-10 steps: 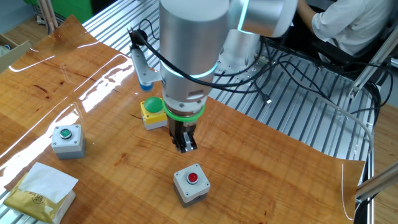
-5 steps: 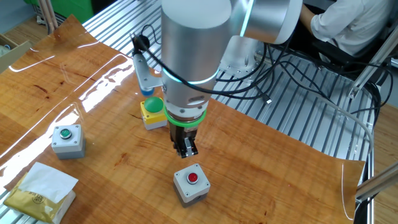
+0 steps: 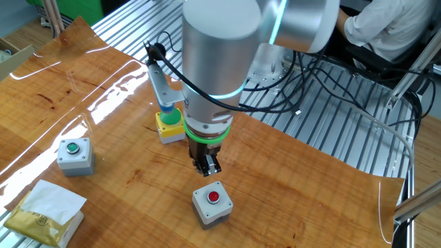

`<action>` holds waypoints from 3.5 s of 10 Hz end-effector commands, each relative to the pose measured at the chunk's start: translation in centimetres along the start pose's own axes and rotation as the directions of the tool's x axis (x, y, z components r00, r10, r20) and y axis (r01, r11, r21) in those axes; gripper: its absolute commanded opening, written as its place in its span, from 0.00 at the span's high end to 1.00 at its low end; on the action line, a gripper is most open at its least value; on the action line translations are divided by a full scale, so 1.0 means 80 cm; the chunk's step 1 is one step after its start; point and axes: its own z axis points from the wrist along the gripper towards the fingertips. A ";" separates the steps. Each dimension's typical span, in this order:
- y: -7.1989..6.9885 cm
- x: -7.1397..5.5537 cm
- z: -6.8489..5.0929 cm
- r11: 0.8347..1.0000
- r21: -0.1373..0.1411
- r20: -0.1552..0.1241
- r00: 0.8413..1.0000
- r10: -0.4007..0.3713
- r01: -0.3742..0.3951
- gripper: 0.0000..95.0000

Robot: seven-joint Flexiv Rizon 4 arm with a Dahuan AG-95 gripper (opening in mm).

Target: Press three buttons from left to right in sequence

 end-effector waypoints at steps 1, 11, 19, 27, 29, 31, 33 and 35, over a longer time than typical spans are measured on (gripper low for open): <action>-0.002 0.001 -0.001 0.998 -0.001 0.003 0.998 -0.065 0.065 1.00; 0.041 0.007 -0.003 0.999 -0.044 -0.024 1.000 -0.005 0.004 0.60; 0.057 0.012 0.001 0.997 -0.069 -0.038 0.999 0.021 -0.023 0.40; 0.055 0.010 0.007 0.998 -0.064 -0.031 1.000 0.002 -0.004 0.20; 0.053 0.009 0.009 0.998 -0.065 -0.031 1.000 0.001 -0.003 0.20; 0.050 0.009 0.011 0.998 -0.066 -0.032 1.000 0.000 -0.002 0.20; 0.043 0.009 0.017 0.997 -0.076 -0.030 1.000 -0.002 0.000 0.20; 0.042 0.008 0.017 0.997 -0.078 -0.032 0.999 0.004 -0.007 0.20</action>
